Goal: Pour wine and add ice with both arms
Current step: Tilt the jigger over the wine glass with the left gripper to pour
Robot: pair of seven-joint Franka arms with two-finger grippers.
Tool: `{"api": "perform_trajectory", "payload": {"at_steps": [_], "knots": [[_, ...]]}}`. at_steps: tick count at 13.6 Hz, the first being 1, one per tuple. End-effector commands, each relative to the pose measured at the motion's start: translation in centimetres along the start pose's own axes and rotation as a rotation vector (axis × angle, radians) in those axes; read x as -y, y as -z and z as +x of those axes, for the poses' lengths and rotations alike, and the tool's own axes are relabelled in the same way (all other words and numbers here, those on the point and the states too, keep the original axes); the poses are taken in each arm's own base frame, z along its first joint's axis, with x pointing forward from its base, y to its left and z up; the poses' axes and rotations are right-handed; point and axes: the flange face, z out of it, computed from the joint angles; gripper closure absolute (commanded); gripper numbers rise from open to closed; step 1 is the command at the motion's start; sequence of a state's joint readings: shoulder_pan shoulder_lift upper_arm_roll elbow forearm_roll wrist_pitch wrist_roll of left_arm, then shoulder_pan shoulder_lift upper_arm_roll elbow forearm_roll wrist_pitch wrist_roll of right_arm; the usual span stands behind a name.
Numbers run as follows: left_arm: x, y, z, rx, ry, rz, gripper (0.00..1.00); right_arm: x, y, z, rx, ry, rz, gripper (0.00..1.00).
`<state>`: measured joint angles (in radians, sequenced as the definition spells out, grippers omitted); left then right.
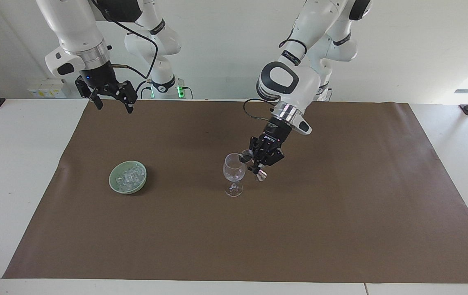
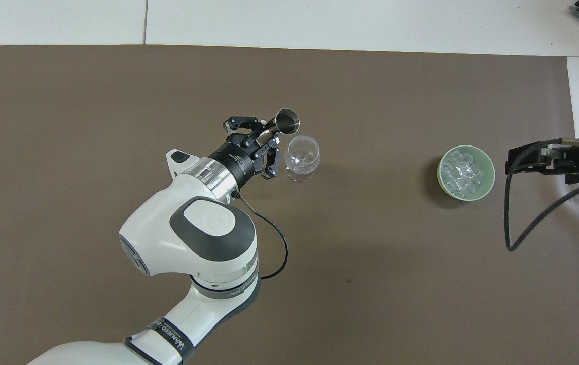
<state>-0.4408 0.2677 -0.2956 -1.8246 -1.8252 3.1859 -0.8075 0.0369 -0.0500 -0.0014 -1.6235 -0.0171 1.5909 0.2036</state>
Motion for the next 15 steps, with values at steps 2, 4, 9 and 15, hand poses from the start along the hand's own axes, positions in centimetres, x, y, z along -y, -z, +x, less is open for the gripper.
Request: {"api": "perform_trajectory", "payload": {"at_steps": [2, 4, 9, 15], "knots": [[0.4, -0.3, -0.9, -0.008, -0.067, -0.01, 1.0, -0.2, 0.0, -0.5, 0.0, 0.021, 0.004, 0.0], [0.7, -0.3, -0.8, -0.013, -0.112, -0.005, 1.0, -0.2, 0.0, -0.5, 0.0, 0.021, 0.004, 0.0], [1.7, -0.4, -0.6, -0.026, -0.18, 0.005, 1.0, -0.2, 0.0, -0.5, 0.0, 0.021, 0.004, 0.0], [1.8, -0.4, -0.5, -0.03, -0.314, 0.006, 1.0, -0.2, 0.0, -0.5, 0.0, 0.021, 0.004, 0.0]]}}
